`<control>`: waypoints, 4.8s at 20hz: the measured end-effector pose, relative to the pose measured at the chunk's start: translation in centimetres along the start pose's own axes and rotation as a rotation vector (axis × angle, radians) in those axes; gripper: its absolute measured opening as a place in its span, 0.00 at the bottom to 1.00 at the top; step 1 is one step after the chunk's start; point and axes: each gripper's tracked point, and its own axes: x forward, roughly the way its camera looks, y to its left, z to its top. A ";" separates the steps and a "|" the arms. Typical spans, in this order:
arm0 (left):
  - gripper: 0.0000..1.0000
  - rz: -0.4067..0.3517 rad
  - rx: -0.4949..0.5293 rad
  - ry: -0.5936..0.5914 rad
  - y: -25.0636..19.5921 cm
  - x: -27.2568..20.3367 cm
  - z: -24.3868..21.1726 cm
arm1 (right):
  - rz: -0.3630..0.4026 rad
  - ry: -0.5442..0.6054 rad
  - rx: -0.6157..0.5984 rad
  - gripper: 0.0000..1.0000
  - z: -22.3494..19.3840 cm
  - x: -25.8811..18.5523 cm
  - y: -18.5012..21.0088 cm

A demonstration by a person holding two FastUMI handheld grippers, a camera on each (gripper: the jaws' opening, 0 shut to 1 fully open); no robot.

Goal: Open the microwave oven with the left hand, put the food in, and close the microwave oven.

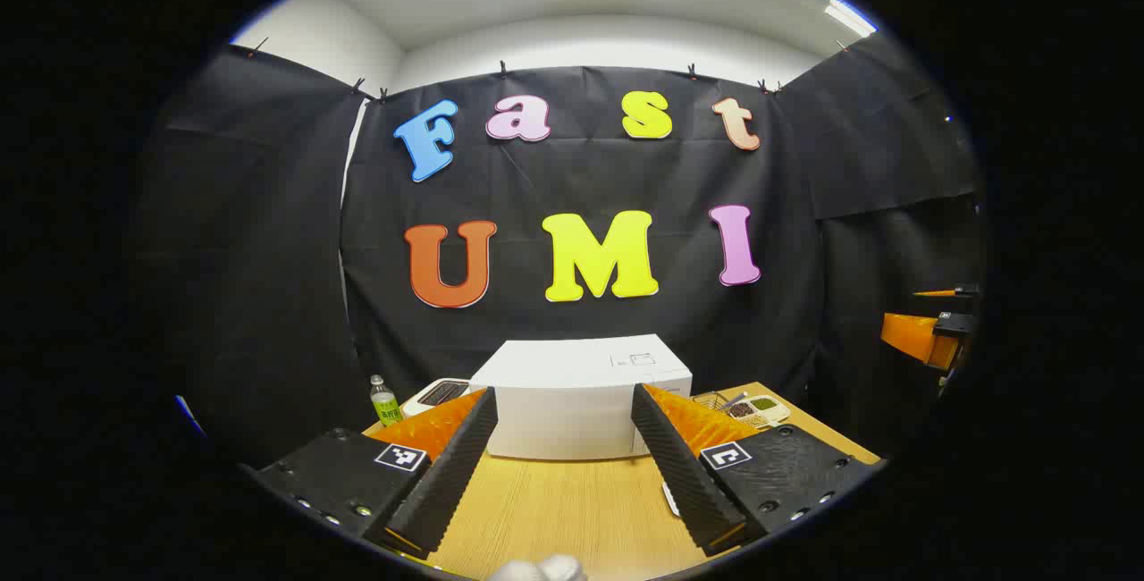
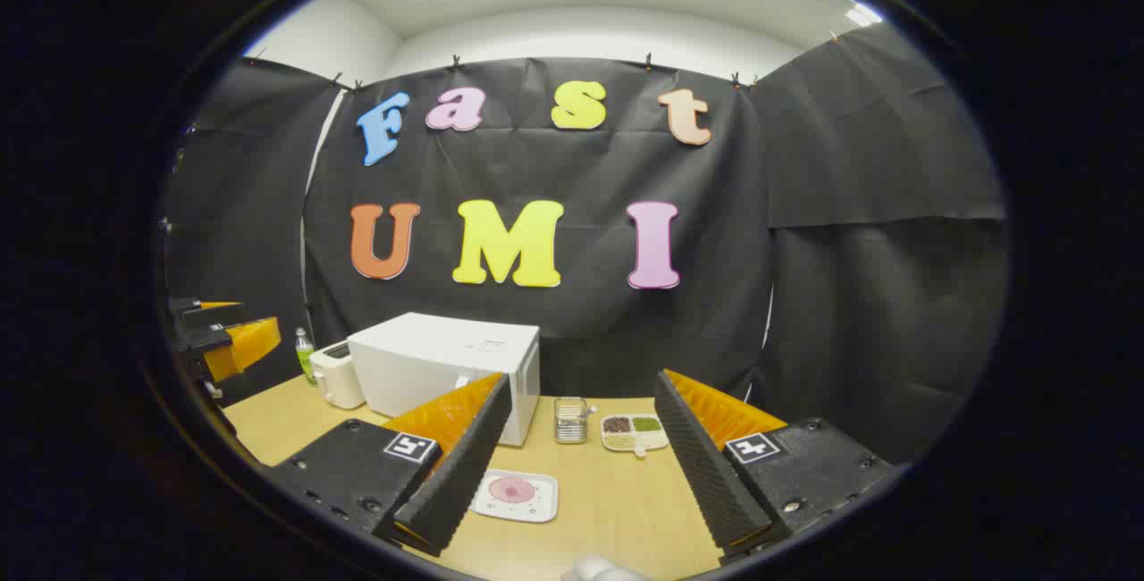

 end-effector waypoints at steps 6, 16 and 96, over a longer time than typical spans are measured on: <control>0.95 -0.002 -0.002 0.008 0.1 0.9 -0.4 | 0.000 0.003 -0.002 1.00 -0.2 0.9 0.2; 0.95 -0.026 0.001 0.001 -1.4 2.3 -1.7 | -0.001 0.010 0.003 1.00 -0.3 1.6 -0.2; 0.95 0.170 0.109 0.251 14.8 0.8 -21.2 | 0.156 0.173 -0.130 1.00 -5.3 -4.2 9.1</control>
